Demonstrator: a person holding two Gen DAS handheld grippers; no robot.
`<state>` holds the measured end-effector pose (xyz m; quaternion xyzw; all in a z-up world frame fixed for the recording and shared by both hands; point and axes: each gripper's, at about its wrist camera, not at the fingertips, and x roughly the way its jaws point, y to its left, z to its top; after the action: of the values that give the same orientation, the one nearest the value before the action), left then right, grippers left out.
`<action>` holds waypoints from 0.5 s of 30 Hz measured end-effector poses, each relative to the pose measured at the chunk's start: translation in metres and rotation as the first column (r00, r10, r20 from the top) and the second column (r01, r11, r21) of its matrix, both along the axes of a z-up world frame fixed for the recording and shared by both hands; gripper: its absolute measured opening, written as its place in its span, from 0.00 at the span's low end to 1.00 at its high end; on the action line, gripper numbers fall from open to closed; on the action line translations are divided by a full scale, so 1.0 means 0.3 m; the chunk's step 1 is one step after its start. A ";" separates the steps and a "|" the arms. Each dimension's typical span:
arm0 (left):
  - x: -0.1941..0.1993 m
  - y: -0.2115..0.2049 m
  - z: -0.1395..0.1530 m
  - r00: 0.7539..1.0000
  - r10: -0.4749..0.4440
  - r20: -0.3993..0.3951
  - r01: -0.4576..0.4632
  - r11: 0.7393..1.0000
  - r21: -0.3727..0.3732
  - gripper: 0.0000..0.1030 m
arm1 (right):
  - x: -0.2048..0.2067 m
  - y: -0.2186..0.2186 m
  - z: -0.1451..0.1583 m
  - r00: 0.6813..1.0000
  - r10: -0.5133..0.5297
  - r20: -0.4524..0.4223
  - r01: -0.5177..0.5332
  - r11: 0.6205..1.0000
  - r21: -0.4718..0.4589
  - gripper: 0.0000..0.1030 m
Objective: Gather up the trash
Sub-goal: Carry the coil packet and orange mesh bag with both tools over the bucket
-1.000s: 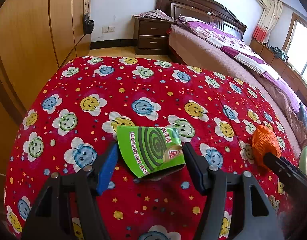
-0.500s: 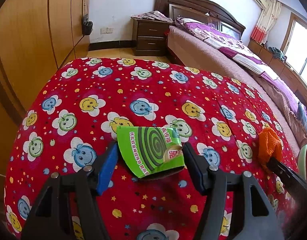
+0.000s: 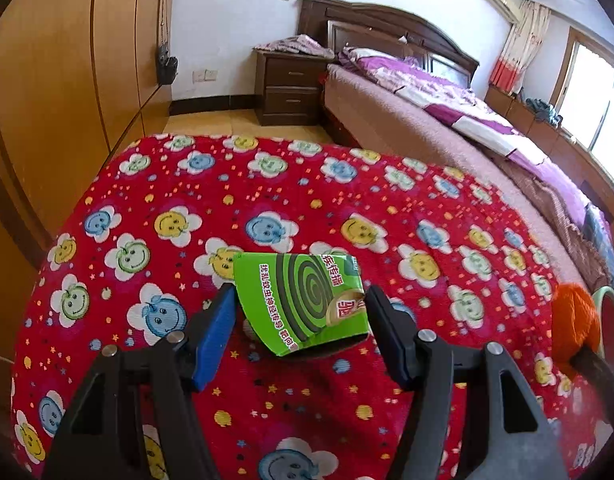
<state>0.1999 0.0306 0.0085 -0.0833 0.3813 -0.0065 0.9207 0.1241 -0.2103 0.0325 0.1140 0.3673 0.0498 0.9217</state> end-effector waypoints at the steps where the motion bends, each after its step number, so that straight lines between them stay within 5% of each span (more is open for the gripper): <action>1: -0.005 -0.002 0.011 1.000 -0.003 0.007 0.003 1.000 0.000 0.64 | -0.015 -0.006 0.007 1.000 -0.001 0.007 0.001 1.000 0.002 0.08; 15: -0.163 -0.126 0.169 0.993 -0.107 0.053 0.107 0.994 -0.007 0.64 | -0.230 -0.130 0.091 0.995 -0.044 0.094 0.039 0.998 0.054 0.08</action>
<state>0.1511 -0.0070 0.0593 -0.0669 0.3611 -0.0599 0.9282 0.0550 -0.2492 0.0597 0.1430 0.3191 0.0458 0.9357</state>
